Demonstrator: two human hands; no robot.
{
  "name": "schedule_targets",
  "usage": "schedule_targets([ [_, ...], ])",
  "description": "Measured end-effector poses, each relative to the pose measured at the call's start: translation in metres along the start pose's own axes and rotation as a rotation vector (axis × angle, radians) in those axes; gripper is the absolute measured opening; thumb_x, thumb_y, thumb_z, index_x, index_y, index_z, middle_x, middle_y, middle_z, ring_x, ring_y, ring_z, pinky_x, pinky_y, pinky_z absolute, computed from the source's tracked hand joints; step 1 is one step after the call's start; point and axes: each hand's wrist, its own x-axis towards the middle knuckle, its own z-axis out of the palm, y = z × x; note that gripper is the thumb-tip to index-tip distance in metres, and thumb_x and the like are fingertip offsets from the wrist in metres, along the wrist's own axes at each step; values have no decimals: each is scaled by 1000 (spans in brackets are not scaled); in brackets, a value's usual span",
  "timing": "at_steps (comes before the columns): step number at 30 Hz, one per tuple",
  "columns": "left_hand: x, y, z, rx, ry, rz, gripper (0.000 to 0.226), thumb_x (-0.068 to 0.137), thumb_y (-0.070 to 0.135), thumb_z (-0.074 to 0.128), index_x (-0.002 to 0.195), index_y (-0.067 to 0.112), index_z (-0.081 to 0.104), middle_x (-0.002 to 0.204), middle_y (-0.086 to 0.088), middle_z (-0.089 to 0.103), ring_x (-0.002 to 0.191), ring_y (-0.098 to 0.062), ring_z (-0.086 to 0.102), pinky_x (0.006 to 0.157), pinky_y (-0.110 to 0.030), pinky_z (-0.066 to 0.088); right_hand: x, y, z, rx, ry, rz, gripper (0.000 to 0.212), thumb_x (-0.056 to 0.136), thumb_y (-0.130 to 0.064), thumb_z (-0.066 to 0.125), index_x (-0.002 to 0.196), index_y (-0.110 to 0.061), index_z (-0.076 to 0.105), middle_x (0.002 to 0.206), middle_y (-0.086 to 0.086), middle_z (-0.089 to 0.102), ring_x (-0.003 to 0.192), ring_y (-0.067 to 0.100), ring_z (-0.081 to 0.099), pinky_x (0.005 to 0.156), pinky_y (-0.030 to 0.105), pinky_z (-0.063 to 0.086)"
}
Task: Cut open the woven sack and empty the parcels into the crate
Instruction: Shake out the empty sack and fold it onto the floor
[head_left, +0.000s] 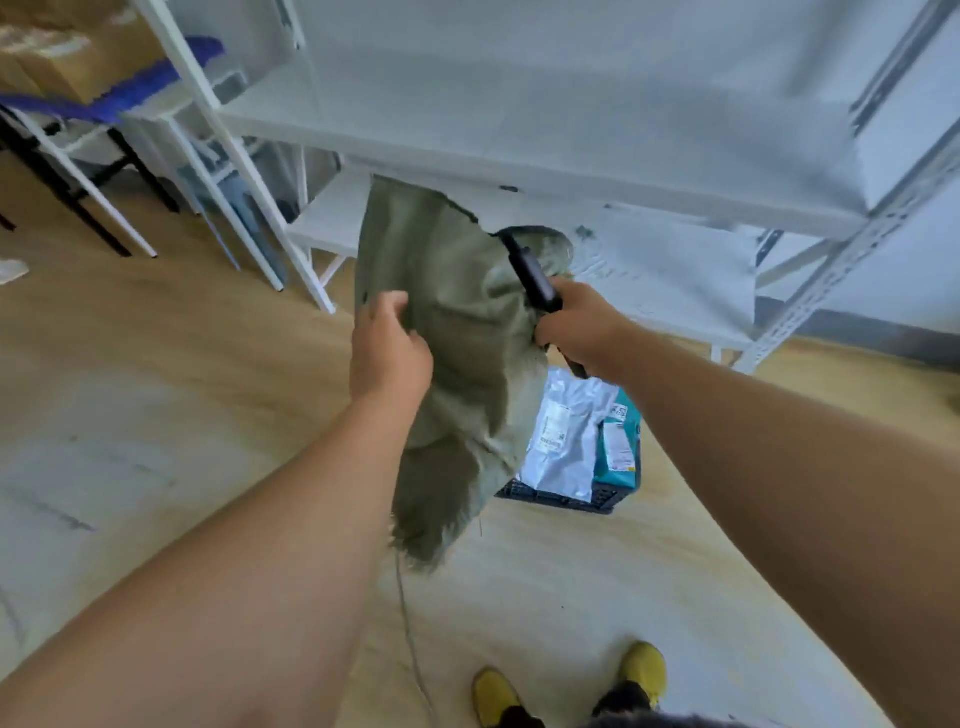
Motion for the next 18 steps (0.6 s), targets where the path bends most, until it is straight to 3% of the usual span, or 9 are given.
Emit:
schedule_targets([
  [2, -6, 26, 22, -18, -75, 174, 52, 90, 3, 48, 136, 26, 44, 141, 1, 44, 128, -18, 43, 93, -22, 33, -3, 23, -17, 14, 7, 52, 35, 79, 13, 45, 83, -21, 53, 55, 6, 36, 35, 15, 31, 40, 17, 24],
  [4, -11, 44, 49, -76, -249, 200, 58, 90, 4, 46, 141, 31, 39, 145, 4, 40, 130, -16, 42, 95, -22, 33, -8, 46, -33, 4, 13, 74, 36, 79, 12, 47, 77, -24, 51, 58, 7, 37, 49, 18, 33, 47, 23, 26],
  [7, -26, 63, 91, -330, -451, -62, 45, 97, 27, 43, 142, 33, 38, 145, 5, 43, 128, -18, 45, 106, -32, 38, -17, 80, -55, 38, 32, 105, 36, 79, 13, 48, 75, -23, 50, 64, 6, 37, 60, 20, 36, 52, 26, 26],
  [10, -49, 81, 117, -435, -615, -376, 64, 86, 66, 46, 140, 31, 40, 135, 6, 47, 117, -22, 52, 92, -44, 53, -24, 110, -73, 32, 36, 119, 36, 78, 13, 47, 75, -23, 51, 67, 8, 41, 62, 20, 40, 52, 26, 29],
  [12, -64, 87, 129, -406, -706, -444, 61, 81, 55, 65, 131, 25, 49, 123, 5, 56, 107, -24, 60, 82, -42, 58, -30, 127, -82, 47, 23, 114, 34, 75, 13, 47, 82, -20, 57, 73, 10, 48, 66, 23, 47, 53, 28, 35],
  [15, -80, 95, 145, -407, -672, -405, 7, 81, 23, 69, 87, 28, 68, 96, -3, 72, 95, -30, 68, 82, -47, 58, -39, 145, -100, 145, 19, 94, 44, 72, 15, 47, 95, -16, 65, 86, 10, 63, 77, 24, 60, 65, 32, 49],
  [18, -89, 112, 150, -480, -531, -412, 23, 86, 11, 59, 74, 31, 60, 87, 2, 68, 93, -27, 65, 88, -46, 55, -47, 159, -129, 230, 74, 79, 41, 80, 8, 55, 100, -24, 69, 102, 2, 67, 86, 20, 62, 77, 40, 55],
])
